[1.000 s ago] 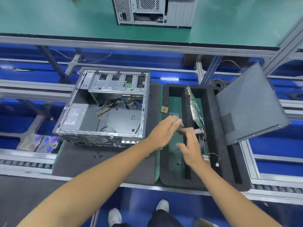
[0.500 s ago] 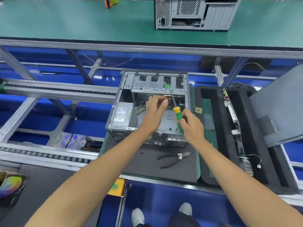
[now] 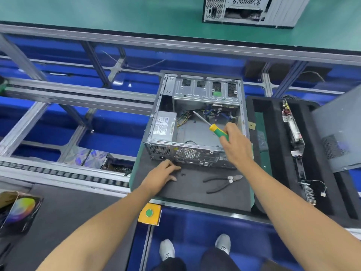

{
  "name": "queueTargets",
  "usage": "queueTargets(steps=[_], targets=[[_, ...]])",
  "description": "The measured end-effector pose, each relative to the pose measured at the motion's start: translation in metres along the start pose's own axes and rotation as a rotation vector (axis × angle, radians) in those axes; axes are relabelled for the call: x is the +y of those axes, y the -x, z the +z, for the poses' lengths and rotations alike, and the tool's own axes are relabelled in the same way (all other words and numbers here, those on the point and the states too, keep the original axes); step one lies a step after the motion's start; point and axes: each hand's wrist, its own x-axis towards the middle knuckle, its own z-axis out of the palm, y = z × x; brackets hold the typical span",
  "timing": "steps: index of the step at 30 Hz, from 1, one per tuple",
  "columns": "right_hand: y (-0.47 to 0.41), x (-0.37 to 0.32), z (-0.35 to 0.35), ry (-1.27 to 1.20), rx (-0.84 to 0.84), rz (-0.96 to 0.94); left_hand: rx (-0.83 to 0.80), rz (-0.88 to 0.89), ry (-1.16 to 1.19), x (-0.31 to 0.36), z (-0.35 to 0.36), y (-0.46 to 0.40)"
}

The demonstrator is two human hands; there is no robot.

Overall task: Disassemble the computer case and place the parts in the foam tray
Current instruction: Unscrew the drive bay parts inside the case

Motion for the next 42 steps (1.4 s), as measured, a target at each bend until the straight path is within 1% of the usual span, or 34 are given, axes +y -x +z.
queueTargets(steps=[2, 6, 11, 14, 17, 19, 22, 27, 30, 32, 34, 37, 39, 42], targets=[[0.000, 0.001, 0.001, 0.024, -0.014, -0.022, 0.011, -0.008, 0.020, 0.005, -0.001, -0.008], [0.000, 0.000, 0.001, 0.039, -0.026, -0.003, -0.033, 0.082, -0.025, 0.007, 0.002, -0.021], [0.000, -0.005, -0.001, 0.054, -0.029, 0.011, -0.065, 0.136, 0.090, 0.002, 0.010, -0.026], [0.000, -0.005, -0.001, 0.057, -0.018, 0.005, -0.055, 0.236, -0.056, -0.001, 0.013, -0.029], [0.001, -0.004, 0.000, 0.055, -0.014, 0.003, -0.008, 0.287, -0.116, -0.003, 0.010, -0.028], [0.000, -0.004, 0.000, 0.065, -0.019, 0.000, 0.018, 0.280, -0.124, -0.002, 0.010, -0.027], [-0.001, -0.003, 0.000, 0.085, -0.030, 0.002, 0.041, 0.231, -0.068, -0.002, 0.013, -0.027], [0.000, -0.005, -0.001, 0.087, -0.037, 0.010, -0.061, 0.173, -0.056, -0.001, 0.012, -0.033], [0.001, -0.007, -0.003, 0.078, -0.035, 0.011, -0.087, 0.162, -0.061, -0.005, 0.011, -0.034], [0.001, -0.007, -0.003, 0.086, -0.038, 0.010, -0.058, 0.100, 0.029, -0.008, 0.011, -0.032], [0.001, -0.006, -0.002, 0.085, -0.039, 0.013, 0.049, 0.024, 0.167, -0.009, 0.012, -0.029], [0.001, -0.006, -0.002, 0.067, -0.030, 0.022, 0.216, -0.162, 0.428, -0.006, 0.017, -0.022], [0.001, -0.006, -0.002, 0.053, -0.019, 0.027, 0.276, -0.318, 0.665, -0.003, 0.020, -0.019], [0.001, -0.006, -0.002, 0.035, -0.005, 0.039, 0.330, -0.524, 1.141, 0.003, 0.025, -0.020]])
